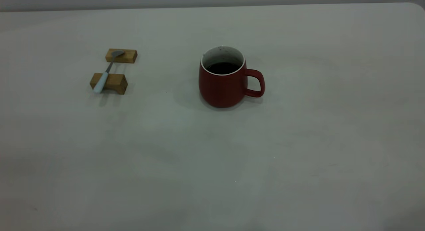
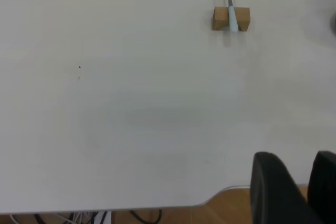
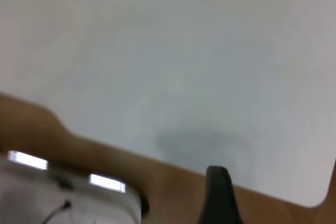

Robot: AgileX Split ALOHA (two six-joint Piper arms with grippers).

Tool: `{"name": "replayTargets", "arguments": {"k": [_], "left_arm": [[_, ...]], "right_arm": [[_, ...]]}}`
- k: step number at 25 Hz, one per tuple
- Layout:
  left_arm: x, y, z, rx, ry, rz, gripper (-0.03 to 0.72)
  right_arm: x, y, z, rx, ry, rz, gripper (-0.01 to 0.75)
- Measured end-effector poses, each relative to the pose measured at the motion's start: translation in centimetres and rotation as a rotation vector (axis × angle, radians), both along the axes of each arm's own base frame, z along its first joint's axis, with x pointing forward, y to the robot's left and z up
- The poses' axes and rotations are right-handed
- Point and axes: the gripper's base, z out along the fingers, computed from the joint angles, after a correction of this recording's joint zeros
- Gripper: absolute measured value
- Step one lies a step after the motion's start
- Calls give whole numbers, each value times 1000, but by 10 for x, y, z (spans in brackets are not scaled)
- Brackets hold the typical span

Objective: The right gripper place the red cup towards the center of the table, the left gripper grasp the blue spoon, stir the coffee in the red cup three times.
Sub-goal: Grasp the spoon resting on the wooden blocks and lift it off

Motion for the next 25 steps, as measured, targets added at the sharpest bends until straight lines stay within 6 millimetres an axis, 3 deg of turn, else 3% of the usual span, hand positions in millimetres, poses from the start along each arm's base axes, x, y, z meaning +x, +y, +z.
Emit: {"name": "replayTargets", "arguments": {"k": [6, 10, 17, 25], "left_arm": [[0, 0, 0, 0, 0, 0, 239], [0, 0, 0, 0, 0, 0, 239], [0, 0, 0, 0, 0, 0, 239], [0, 0, 0, 0, 0, 0, 239]], "right_arm": [[-56, -23, -41, 89, -247, -121, 593], [-75, -27, -54, 122, -334, -192, 593], [-91, -27, -58, 148, -392, -265, 593], [-92, -26, -63, 126, -387, -237, 593]]}}
